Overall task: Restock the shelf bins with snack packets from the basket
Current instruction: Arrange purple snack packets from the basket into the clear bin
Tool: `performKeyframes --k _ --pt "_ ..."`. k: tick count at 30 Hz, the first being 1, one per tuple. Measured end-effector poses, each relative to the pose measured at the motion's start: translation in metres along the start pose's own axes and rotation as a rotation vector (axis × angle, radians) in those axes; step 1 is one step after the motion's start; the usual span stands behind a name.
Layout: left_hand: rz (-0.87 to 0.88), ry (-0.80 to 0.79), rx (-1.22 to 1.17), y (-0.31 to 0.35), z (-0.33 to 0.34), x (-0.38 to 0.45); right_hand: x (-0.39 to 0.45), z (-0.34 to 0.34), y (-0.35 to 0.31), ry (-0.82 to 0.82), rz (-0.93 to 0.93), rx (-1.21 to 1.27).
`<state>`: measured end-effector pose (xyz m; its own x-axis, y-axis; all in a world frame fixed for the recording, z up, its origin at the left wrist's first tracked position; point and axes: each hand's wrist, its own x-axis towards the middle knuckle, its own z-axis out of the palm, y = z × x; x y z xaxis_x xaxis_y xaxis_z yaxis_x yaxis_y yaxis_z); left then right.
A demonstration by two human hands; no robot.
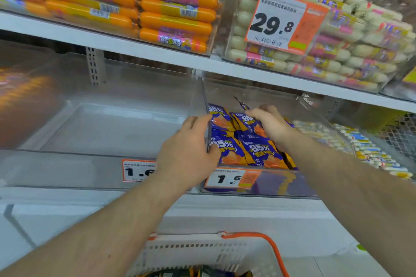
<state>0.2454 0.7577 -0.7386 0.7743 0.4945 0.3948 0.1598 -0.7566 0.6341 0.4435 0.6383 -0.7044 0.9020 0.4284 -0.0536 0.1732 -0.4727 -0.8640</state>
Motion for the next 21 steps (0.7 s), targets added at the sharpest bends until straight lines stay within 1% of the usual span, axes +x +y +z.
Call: performKeyframes --k 4,9,11,13,15,18,21 --pt "0.018 0.023 0.057 -0.002 0.003 -0.002 0.012 0.012 0.001 -0.019 0.010 -0.004" --pt "0.041 0.044 0.077 -0.003 0.004 -0.003 0.034 0.022 0.003 -0.039 0.099 0.175" --pt "0.040 0.046 0.073 -0.003 0.004 -0.003 0.036 0.024 -0.001 -0.049 0.085 0.231" --pt "0.039 0.050 0.070 -0.003 0.005 -0.002 0.026 0.023 -0.013 -0.009 0.065 0.210" --pt "0.042 0.063 0.068 -0.003 0.005 -0.002 0.031 0.018 -0.010 0.072 0.041 0.104" --pt "0.041 0.069 0.080 -0.002 0.005 -0.003 0.038 0.009 0.002 0.244 0.093 -0.207" --pt "0.043 0.078 0.096 -0.002 0.005 -0.005 0.043 0.010 0.008 0.264 0.137 -0.429"
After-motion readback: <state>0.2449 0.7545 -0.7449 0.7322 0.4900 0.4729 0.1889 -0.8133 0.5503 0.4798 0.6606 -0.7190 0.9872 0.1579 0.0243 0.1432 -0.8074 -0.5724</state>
